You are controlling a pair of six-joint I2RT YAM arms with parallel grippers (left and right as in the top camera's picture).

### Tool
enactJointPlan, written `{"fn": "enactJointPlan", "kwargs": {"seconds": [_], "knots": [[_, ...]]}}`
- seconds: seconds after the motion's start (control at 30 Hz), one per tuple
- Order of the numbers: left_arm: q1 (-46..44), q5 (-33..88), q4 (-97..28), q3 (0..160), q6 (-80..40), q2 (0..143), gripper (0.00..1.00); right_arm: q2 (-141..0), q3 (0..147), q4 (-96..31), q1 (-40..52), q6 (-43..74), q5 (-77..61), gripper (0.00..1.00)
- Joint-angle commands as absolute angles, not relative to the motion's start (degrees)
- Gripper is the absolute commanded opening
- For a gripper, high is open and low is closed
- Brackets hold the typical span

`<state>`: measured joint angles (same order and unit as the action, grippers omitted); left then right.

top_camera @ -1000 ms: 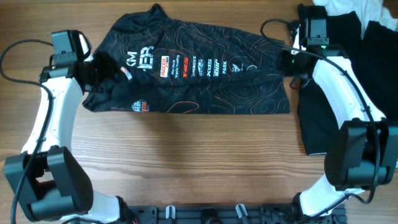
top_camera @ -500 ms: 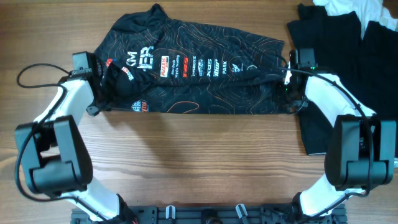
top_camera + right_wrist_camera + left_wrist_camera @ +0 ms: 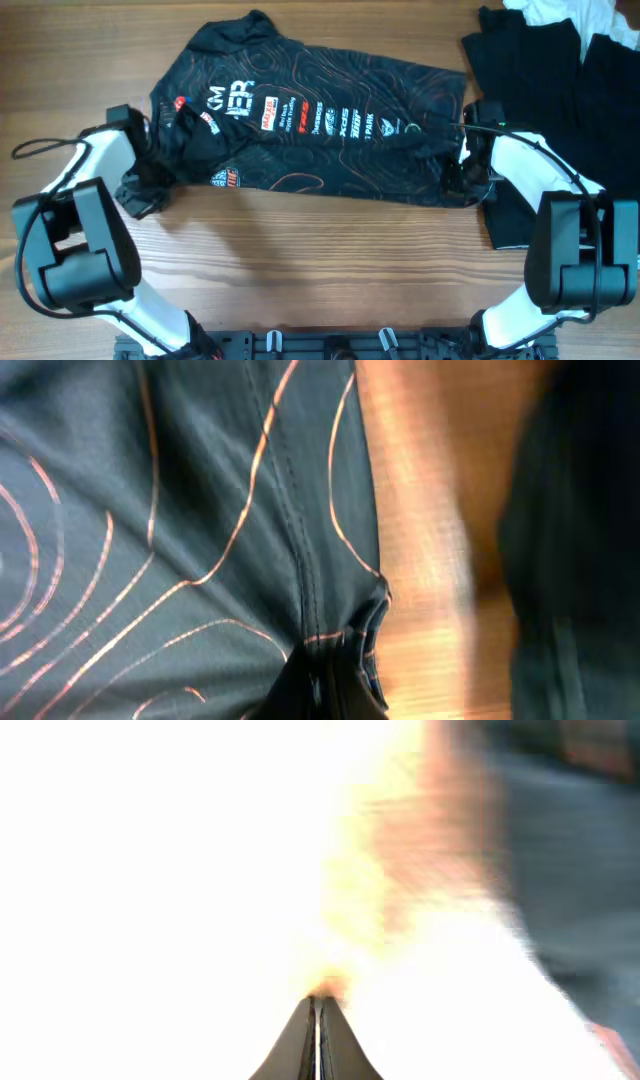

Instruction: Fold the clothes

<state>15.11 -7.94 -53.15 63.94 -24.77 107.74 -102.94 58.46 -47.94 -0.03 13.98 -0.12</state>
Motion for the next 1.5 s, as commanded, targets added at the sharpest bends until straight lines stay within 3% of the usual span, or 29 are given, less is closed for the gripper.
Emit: {"fn": "enactJointPlan", "kwargs": {"seconds": [0.0, 0.07, 0.13, 0.17, 0.2, 0.23, 0.27, 0.3, 0.5, 0.67, 0.7, 0.77, 0.97, 1.2, 1.23, 1.27, 1.33, 1.37, 1.43, 1.47], "knots": [[16.67, -10.57, -56.27, 63.20, -27.75, 108.49, 0.04, -101.93, 55.86, -52.69, 0.12, 16.69, 3.64, 0.04], [15.99, -10.55, -57.06, 63.20, -27.75, 107.26, 0.04, -99.59, 55.86, -52.95, 0.14, 16.47, 3.66, 0.04], [14.90, -9.58, -55.22, 63.22, -27.73, 104.51, 0.04, -98.32, 55.90, -51.62, 0.12, 16.51, 3.64, 0.15], [14.83, -8.36, -54.06, 63.22, -27.70, 103.57, 0.04, -98.32, 55.92, -51.24, 0.12, 16.49, 3.60, 0.21], [14.85, -5.78, -51.86, 63.22, -27.68, 102.26, 0.07, -98.35, 55.92, -50.96, 0.14, 16.53, 3.38, 0.40], [15.00, -3.77, -50.04, 63.22, -27.68, 101.43, 0.43, -98.35, 55.92, -50.61, 0.14, 16.49, 3.38, 0.42], [15.27, -1.67, -47.37, 63.22, -27.70, 100.66, 0.64, -98.35, 55.92, -50.22, 0.14, 16.49, 3.38, 0.42], [15.33, -1.13, -44.84, 63.22, -27.70, 100.38, 0.77, -98.35, 55.92, -49.98, 0.14, 16.53, 3.38, 0.44], [15.22, 0.62, -33.41, 63.20, -27.73, 100.82, 0.84, -98.35, 55.92, -49.21, 0.14, 16.51, 3.36, 0.46], [15.22, 0.62, -29.69, 63.20, -27.73, 106.21, 0.78, -98.35, 55.92, -49.10, 0.14, 16.51, 2.98, 0.46], [15.22, 0.62, -29.82, 63.20, -27.73, 107.72, 0.61, -98.35, 55.92, -49.10, 0.14, 16.51, 2.98, 0.46], [15.29, 0.32, -31.31, 63.20, -27.70, 108.73, 0.07, -98.35, 55.92, -49.10, 0.14, 16.51, 2.98, 0.46], [18.15, -9.04, -43.75, 63.20, -35.35, 108.22, 0.04, -98.35, 55.92, -49.19, 0.12, 16.49, 3.01, 0.42], [23.49, -8.47, -52.71, 63.22, -37.76, 97.89, 0.04, -98.35, 55.92, -50.02, 0.14, 16.51, 2.96, 0.40], [23.00, -7.62, -53.01, 63.22, -37.58, 96.14, 0.08, -98.32, 56.01, -50.46, 0.14, 16.53, 2.94, 0.40], [22.06, -5.48, -52.05, 63.22, -34.09, 94.48, 0.57, -98.21, 56.40, -51.24, 0.14, 16.53, 2.98, 0.40], [19.68, -2.52, -49.89, 63.61, -27.38, 92.60, 0.80, -97.10, 58.41, -53.06, 0.12, 16.51, 3.01, 0.45], [18.41, -1.58, -48.88, 64.38, -24.99, 92.18, 0.86, -95.85, 59.99, -53.23, 0.12, 16.45, 3.01, 0.50], [14.63, 3.33, -44.75, 68.36, -18.24, 92.25, 0.95, -93.36, 63.77, -52.80, 0.14, 14.61, 2.46, 0.70], [13.10, 4.82, -41.91, 69.91, -16.45, 92.33, 0.94, -92.60, 66.19, -52.84, 0.12, 12.69, 1.13, 0.73]]}}
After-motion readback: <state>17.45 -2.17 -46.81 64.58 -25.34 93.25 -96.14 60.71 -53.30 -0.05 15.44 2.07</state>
